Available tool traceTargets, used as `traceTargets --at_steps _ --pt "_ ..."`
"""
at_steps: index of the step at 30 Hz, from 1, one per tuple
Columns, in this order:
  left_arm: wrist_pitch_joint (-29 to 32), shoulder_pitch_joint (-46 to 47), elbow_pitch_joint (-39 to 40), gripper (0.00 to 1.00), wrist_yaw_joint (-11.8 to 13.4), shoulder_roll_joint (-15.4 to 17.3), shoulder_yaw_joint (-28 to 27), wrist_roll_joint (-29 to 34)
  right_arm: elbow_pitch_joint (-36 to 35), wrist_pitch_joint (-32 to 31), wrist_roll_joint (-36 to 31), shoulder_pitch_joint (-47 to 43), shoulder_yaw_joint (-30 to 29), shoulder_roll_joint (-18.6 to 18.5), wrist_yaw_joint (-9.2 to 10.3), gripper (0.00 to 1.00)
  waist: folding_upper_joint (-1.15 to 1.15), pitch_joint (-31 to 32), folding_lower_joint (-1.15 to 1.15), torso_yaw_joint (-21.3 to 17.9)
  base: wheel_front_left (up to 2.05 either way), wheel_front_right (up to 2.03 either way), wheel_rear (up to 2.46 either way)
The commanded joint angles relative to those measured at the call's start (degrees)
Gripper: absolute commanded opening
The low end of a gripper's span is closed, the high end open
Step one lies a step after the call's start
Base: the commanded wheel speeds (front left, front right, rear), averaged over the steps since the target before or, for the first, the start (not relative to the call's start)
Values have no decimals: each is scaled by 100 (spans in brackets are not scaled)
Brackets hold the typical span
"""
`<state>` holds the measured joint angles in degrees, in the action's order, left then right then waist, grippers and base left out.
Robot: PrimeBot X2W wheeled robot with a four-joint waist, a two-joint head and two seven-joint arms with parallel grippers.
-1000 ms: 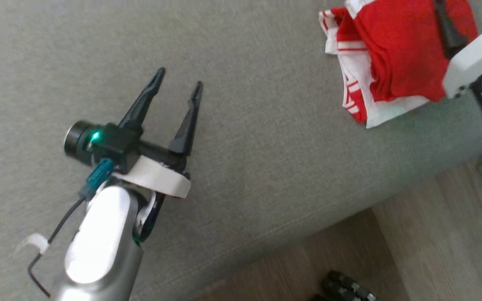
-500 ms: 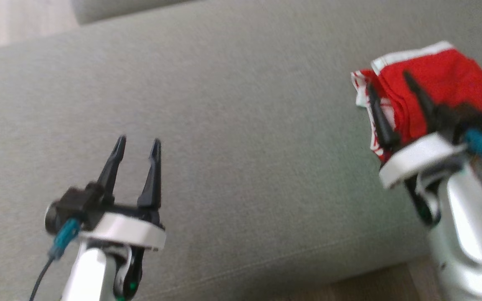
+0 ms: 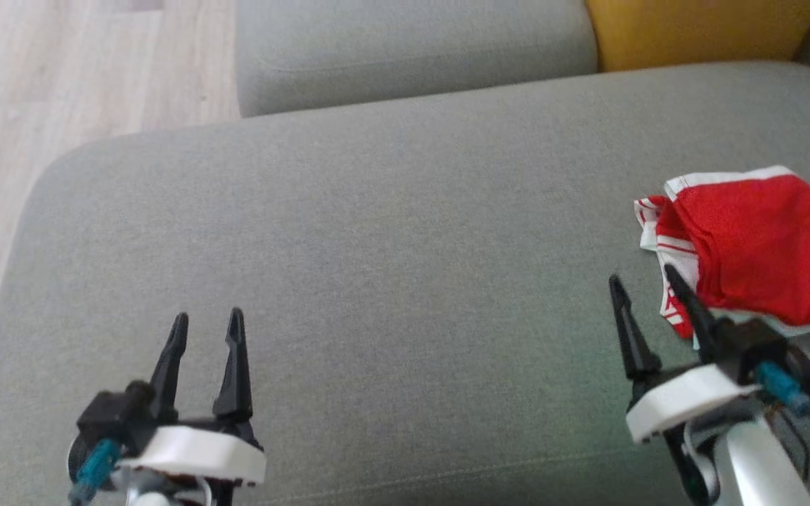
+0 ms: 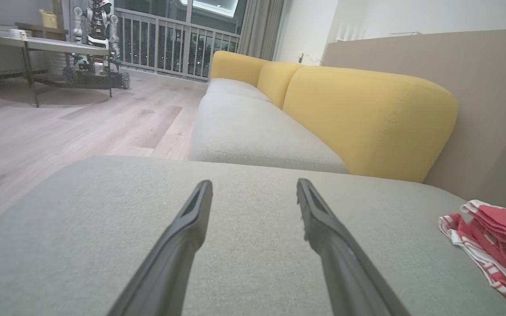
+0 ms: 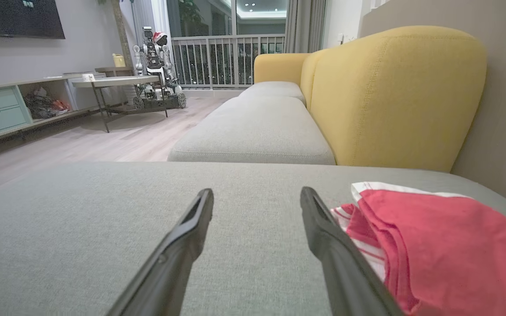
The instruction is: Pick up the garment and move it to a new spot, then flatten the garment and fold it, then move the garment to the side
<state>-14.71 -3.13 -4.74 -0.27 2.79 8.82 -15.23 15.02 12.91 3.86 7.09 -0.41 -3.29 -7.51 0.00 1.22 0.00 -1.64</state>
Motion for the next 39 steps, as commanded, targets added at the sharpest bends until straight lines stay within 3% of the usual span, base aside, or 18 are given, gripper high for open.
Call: traceTargets --at_steps 1,23,39 --pt "-29 80 181 100 77 10 -164 -40 -186 129 56 1 179 37 2 100 0 108 0 95 0 0 0" --pt "-29 -97 164 100 299 10 -200 65 -340 207 251 -138 287 41 2 100 0 148 0 86 0 0 0" --pt "-29 -153 242 100 208 9 -442 -169 -413 208 198 -117 338 41 2 100 0 106 0 47 0 0 0"
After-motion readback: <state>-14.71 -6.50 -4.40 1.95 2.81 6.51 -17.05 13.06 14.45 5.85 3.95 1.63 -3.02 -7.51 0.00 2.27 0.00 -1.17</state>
